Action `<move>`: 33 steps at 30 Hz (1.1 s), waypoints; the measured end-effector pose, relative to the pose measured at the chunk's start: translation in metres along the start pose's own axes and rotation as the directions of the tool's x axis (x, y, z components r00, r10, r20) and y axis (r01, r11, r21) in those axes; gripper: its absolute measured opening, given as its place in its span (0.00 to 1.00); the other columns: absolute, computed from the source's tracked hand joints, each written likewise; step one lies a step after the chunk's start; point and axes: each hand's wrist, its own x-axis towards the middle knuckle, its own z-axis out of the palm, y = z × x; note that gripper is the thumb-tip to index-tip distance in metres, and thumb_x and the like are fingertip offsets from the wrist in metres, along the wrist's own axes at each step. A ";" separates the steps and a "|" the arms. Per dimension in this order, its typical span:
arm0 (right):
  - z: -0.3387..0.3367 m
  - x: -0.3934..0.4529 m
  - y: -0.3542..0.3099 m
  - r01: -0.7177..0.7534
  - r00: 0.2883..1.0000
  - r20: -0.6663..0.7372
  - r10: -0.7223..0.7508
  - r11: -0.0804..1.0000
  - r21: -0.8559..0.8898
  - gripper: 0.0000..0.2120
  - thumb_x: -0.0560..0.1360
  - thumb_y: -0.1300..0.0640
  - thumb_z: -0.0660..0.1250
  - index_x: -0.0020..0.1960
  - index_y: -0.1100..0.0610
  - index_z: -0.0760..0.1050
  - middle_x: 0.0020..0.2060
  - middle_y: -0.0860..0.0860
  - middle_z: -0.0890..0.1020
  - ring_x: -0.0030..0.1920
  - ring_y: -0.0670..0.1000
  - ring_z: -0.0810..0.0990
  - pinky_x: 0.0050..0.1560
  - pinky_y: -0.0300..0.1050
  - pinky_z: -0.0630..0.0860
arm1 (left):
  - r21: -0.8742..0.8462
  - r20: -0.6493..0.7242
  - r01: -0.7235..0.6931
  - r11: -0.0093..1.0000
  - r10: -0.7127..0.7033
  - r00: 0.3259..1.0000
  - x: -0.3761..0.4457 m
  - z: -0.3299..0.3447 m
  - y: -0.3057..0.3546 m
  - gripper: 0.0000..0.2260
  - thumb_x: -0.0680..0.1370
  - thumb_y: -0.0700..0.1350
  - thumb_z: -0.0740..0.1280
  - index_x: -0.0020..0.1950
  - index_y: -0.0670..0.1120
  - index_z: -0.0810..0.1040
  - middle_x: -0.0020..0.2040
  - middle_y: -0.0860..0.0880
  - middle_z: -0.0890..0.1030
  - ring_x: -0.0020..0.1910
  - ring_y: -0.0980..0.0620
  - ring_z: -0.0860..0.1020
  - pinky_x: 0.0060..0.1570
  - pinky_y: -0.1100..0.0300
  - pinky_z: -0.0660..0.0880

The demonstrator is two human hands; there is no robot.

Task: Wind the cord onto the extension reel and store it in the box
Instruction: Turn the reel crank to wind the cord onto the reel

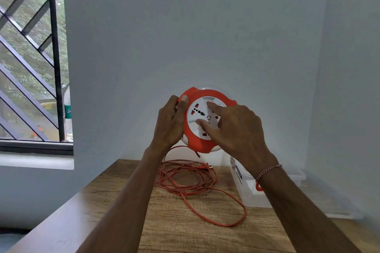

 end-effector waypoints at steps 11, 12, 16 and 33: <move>-0.013 0.007 0.011 0.255 0.950 0.177 -0.257 0.966 0.036 0.20 0.65 0.57 0.78 0.54 0.44 0.81 0.64 0.52 0.74 0.63 0.56 0.68 0.52 0.55 0.77 | 0.025 -0.013 -0.014 1.000 0.014 1.000 0.000 0.000 0.000 0.15 0.82 0.55 0.56 0.49 0.46 0.73 0.37 0.54 0.81 0.32 0.57 0.81 0.30 0.68 0.77; -0.012 0.006 0.009 0.254 0.948 0.198 -0.250 0.967 0.005 0.23 0.65 0.56 0.78 0.57 0.42 0.80 0.66 0.52 0.72 0.64 0.56 0.67 0.53 0.55 0.77 | 0.025 -0.011 -0.014 1.000 0.015 1.000 0.000 0.000 0.000 0.14 0.82 0.55 0.56 0.49 0.46 0.73 0.37 0.54 0.81 0.33 0.57 0.81 0.31 0.67 0.78; -0.011 0.003 0.006 0.262 0.950 0.202 -0.238 0.959 -0.104 0.27 0.64 0.52 0.78 0.60 0.38 0.76 0.65 0.52 0.73 0.60 0.56 0.68 0.51 0.54 0.76 | 0.032 0.001 -0.013 0.999 0.013 1.000 -0.001 0.001 0.000 0.13 0.82 0.55 0.56 0.49 0.48 0.73 0.38 0.55 0.81 0.34 0.56 0.82 0.32 0.65 0.79; -0.006 0.000 0.004 -0.042 0.999 -0.031 0.044 0.996 0.074 0.25 0.74 0.36 0.62 0.64 0.49 0.76 0.52 0.52 0.84 0.47 0.54 0.84 0.50 0.51 0.81 | 0.013 0.001 -0.010 1.000 0.010 1.000 -0.001 0.003 0.000 0.16 0.80 0.58 0.56 0.50 0.47 0.73 0.37 0.55 0.81 0.33 0.56 0.82 0.30 0.66 0.78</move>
